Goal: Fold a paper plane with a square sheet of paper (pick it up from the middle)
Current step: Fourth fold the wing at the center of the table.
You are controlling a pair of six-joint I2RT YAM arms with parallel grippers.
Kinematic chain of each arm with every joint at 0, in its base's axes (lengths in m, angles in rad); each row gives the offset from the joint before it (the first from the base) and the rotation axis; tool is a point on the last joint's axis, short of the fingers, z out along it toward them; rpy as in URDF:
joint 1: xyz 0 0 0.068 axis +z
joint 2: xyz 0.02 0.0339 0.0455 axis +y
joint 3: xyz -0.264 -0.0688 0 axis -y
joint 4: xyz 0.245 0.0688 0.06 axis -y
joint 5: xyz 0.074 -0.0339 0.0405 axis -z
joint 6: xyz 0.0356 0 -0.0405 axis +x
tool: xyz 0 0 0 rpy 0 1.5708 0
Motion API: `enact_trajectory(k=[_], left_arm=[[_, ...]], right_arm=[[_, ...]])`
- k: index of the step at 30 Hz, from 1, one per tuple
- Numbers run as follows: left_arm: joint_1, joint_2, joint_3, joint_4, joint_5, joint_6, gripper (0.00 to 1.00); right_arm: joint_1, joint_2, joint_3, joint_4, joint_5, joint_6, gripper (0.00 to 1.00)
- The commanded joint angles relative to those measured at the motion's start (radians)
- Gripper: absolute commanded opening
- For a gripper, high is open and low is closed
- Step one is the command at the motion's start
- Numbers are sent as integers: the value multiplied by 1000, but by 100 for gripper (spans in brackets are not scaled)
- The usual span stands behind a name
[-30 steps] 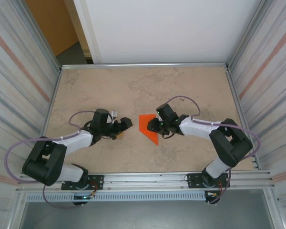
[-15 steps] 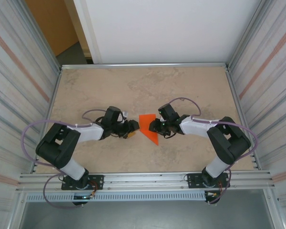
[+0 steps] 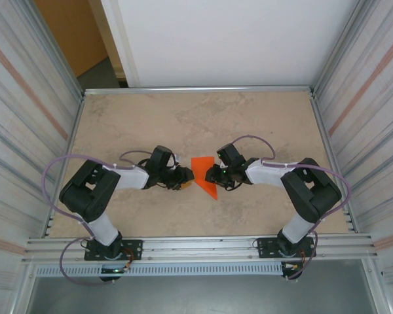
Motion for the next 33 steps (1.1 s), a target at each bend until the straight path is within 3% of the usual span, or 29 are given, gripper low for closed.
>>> enact_trajectory(k=[1,19,33], left_arm=[[-5,21,31,1,10,-6,31],[-6,72,83,-47,-13,16,30],[0,117,95,113,124,-4,30]], right_arm=[[-7,23,-16,-23,-8,9,34],[-15,18,-14,-39,-9,-3,33],[-16,28,-14,-41,-12,-15,29]])
